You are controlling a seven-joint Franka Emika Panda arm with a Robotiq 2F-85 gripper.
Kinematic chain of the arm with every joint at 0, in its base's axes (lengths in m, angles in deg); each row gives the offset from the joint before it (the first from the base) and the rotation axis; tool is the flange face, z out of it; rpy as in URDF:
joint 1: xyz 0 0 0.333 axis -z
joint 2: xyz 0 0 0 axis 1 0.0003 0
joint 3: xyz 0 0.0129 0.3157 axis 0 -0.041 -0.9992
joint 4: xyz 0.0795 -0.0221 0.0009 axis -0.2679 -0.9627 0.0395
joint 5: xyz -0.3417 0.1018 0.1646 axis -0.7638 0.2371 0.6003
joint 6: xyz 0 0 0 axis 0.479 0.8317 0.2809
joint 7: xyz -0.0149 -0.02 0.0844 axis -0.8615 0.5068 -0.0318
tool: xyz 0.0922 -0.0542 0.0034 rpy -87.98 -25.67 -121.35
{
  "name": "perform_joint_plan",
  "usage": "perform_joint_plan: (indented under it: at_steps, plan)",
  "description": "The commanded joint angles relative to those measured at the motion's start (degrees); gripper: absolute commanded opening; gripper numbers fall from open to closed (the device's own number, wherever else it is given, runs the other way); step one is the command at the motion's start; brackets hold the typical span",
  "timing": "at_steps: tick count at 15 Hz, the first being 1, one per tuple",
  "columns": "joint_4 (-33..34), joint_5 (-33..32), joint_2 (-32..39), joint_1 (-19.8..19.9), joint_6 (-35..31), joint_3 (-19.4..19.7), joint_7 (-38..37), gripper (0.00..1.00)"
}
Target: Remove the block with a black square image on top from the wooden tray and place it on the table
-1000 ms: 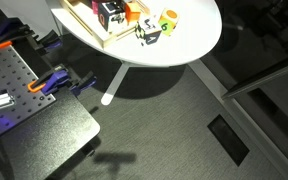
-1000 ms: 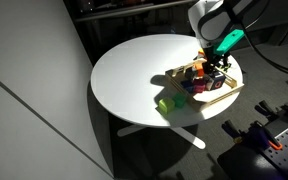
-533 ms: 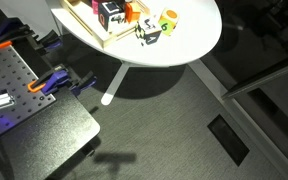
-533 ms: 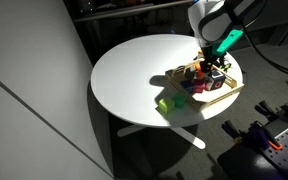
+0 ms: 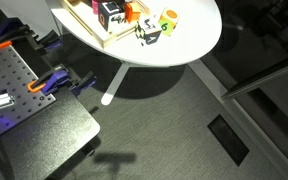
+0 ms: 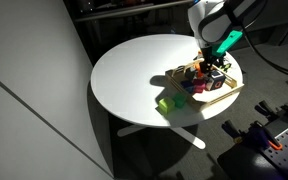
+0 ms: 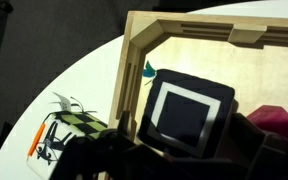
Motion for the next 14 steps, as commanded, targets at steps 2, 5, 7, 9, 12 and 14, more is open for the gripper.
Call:
perform_joint_plan:
  at_steps: [2, 5, 7, 9, 12, 14]
  plan:
    - [0.1, -1.5, 0.8, -0.6, -3.3, 0.4, -1.0, 1.00]
    - [-0.2, -2.4, 1.4, -1.1, -6.5, 0.7, -1.3, 1.00]
    - [-0.4, -2.7, 1.9, -1.6, -8.0, 1.0, -1.9, 1.00]
    - [-0.5, -2.7, 2.6, -2.0, -8.6, 1.3, -2.4, 1.00]
    - [-0.7, -2.3, 3.4, -2.6, -7.2, 1.9, -3.8, 1.00]
    - [-1.2, -2.2, 3.0, -3.1, -6.2, 2.2, -5.1, 1.00]
